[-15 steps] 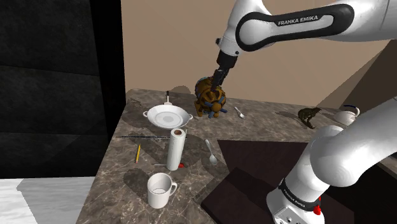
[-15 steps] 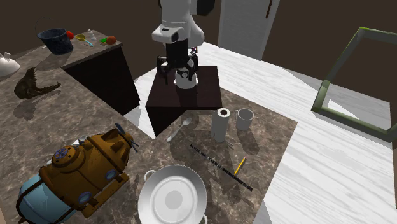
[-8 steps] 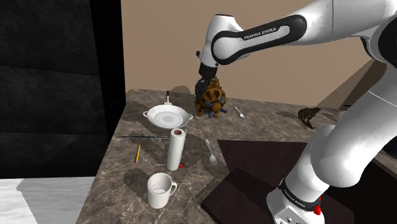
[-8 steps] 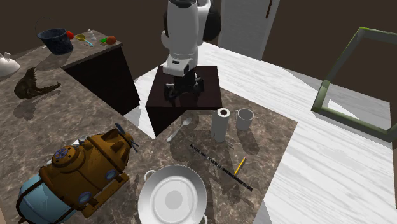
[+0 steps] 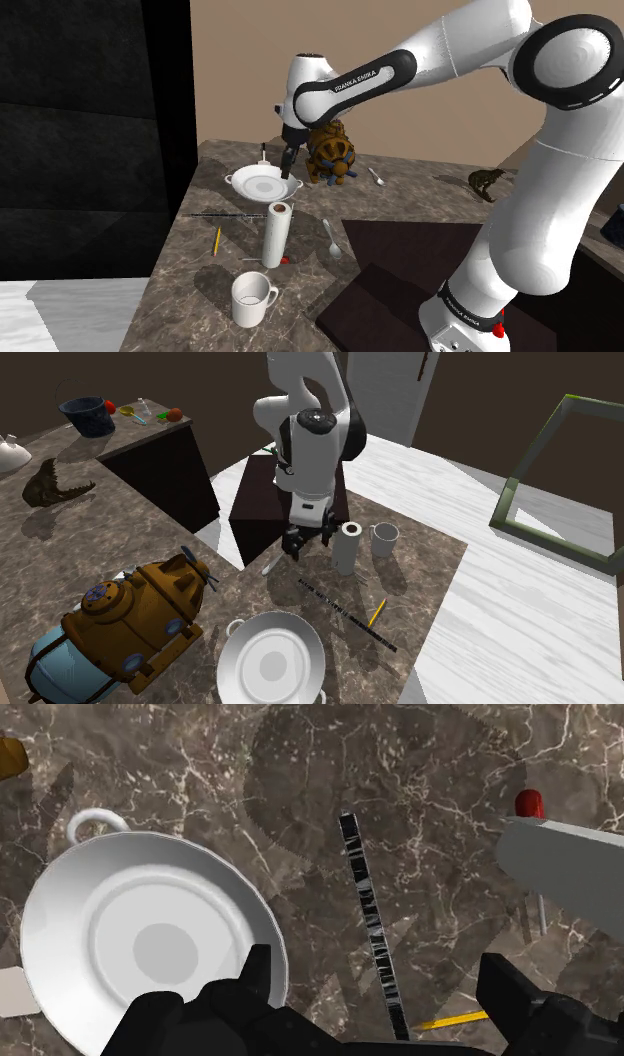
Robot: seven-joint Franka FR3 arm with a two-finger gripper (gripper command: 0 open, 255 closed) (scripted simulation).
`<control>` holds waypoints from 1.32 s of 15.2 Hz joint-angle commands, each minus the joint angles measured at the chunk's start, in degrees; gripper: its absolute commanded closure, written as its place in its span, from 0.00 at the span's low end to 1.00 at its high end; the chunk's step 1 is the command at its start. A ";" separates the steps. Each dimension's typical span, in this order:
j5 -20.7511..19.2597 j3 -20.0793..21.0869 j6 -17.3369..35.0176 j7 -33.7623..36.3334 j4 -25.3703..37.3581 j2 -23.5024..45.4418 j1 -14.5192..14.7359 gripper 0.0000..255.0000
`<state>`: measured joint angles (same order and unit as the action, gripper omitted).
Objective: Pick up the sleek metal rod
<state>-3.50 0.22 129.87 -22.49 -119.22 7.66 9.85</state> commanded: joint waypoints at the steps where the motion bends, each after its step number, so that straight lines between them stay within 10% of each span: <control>1: -0.15 0.41 1.00 -1.46 3.05 4.62 0.28 0.00; 20: -3.53 3.40 4.51 -7.95 25.82 35.32 4.17 0.00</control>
<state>-6.97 3.66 133.92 -30.49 -93.67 42.27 13.96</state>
